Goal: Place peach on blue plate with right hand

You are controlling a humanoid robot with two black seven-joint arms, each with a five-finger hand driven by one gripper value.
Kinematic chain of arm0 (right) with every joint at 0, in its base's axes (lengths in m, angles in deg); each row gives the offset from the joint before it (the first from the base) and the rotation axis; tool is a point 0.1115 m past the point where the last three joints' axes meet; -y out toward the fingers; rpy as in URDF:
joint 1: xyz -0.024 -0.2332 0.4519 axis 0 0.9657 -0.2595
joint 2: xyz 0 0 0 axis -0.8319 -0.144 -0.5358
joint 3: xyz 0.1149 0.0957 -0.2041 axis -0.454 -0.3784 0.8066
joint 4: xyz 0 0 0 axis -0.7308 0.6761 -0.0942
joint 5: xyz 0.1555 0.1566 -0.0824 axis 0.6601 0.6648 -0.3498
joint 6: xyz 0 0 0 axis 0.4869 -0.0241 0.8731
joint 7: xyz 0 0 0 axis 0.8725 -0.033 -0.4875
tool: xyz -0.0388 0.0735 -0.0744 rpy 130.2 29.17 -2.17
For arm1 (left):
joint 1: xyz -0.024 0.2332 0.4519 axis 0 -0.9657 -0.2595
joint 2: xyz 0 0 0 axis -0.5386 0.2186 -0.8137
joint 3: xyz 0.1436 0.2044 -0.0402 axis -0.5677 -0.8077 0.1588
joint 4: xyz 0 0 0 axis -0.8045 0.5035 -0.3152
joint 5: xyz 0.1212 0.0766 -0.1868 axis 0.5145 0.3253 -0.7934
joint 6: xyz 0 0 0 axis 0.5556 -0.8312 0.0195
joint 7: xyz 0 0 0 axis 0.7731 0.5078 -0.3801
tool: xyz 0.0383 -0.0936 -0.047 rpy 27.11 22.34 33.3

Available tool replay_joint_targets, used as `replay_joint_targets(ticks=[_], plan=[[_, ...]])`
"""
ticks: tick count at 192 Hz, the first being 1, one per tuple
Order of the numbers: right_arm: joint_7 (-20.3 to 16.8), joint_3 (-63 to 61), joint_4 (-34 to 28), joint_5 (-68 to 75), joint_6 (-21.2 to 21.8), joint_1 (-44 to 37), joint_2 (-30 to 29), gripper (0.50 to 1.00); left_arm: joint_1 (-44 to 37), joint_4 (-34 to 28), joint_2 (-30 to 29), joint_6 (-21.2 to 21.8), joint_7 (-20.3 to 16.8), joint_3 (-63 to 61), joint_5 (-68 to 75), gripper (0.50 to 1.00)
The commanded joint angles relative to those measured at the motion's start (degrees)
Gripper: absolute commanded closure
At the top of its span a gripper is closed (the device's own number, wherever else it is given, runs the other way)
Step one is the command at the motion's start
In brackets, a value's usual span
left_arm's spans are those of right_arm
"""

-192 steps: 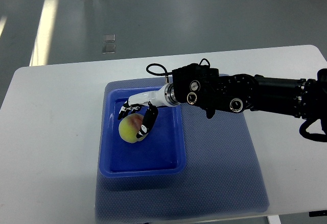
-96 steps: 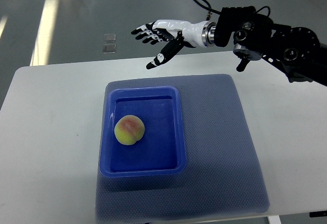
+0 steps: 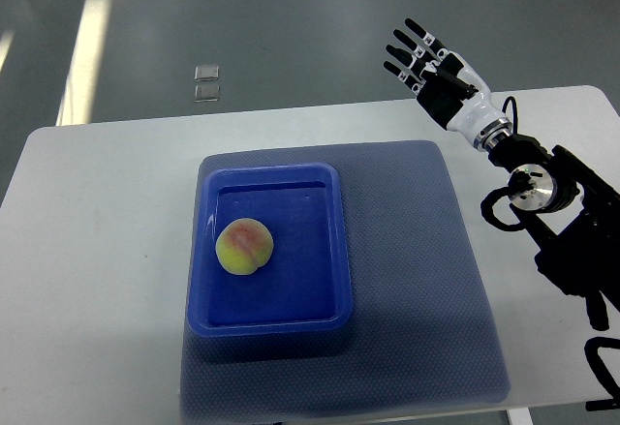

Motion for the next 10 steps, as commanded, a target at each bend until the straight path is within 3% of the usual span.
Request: replay_joint_targets(ticks=[1,10], plan=[[1.04,-0.44,2.20,4.39,0.11,1.06,-1.12,0.576,-0.01,-0.03,0.00,-0.01,0.00,0.00,-0.09,0.500],[2.45,-0.44,2.73,6.07,0.11,1.14,-1.30,0.576,-0.01,-0.12,0.00,-0.01,0.00,0.00,-0.09,0.500]])
